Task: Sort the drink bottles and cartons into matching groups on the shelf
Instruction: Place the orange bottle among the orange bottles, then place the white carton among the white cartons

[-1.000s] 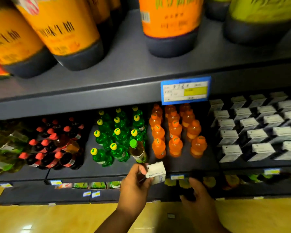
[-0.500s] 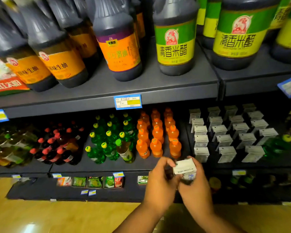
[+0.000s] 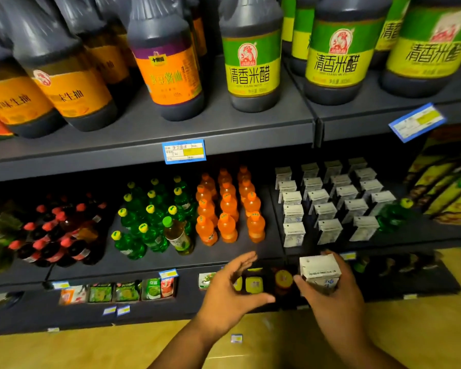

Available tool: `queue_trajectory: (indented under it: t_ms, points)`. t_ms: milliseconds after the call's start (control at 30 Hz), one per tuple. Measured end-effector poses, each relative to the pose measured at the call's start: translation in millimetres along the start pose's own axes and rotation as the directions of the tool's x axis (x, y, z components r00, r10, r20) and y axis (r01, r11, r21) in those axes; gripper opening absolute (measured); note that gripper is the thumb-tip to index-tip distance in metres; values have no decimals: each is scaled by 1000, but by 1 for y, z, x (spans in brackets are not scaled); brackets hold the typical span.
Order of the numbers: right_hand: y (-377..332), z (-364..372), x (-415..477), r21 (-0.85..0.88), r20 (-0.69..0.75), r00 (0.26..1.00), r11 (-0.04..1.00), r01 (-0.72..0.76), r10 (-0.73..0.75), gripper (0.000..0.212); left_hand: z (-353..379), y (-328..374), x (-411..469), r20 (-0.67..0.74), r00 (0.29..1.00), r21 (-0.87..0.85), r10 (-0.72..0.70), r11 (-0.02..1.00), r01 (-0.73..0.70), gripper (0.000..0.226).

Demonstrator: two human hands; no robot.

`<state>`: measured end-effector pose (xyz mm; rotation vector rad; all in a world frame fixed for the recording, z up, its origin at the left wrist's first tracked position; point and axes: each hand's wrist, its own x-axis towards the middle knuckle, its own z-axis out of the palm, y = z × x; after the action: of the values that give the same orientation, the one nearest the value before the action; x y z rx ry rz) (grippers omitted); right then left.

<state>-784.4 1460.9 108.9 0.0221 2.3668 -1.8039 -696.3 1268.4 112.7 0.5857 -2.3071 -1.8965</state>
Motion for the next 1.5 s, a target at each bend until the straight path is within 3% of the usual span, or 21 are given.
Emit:
queue_trajectory:
  t_ms: [333, 500, 867, 1300, 1400, 1500]
  points:
    - [13, -69, 16, -10, -144, 989, 999, -35, 33, 75, 60, -3, 21, 48, 999, 11, 13, 1000, -14, 85]
    - [17, -116, 43, 28, -123, 992, 999, -36, 39, 66, 117, 7, 38, 58, 998, 40, 7, 999, -9, 80]
    - [67, -237, 132, 106, -64, 991, 988, -113, 120, 82, 293, 52, 82, 54, 997, 10, -54, 999, 53, 74]
    - [77, -293, 200, 14, -28, 994, 995, -101, 102, 76, 385, 71, 118, -143, 977, -114, -157, 983, 141, 62]
    - [80, -295, 211, -3, -36, 994, 995, -103, 102, 76, 394, 73, 131, -170, 970, -114, -176, 981, 158, 70]
    - [88, -287, 221, -3, -20, 994, 995, -103, 103, 75, 398, 68, 146, -178, 963, -101, -203, 977, 188, 48]
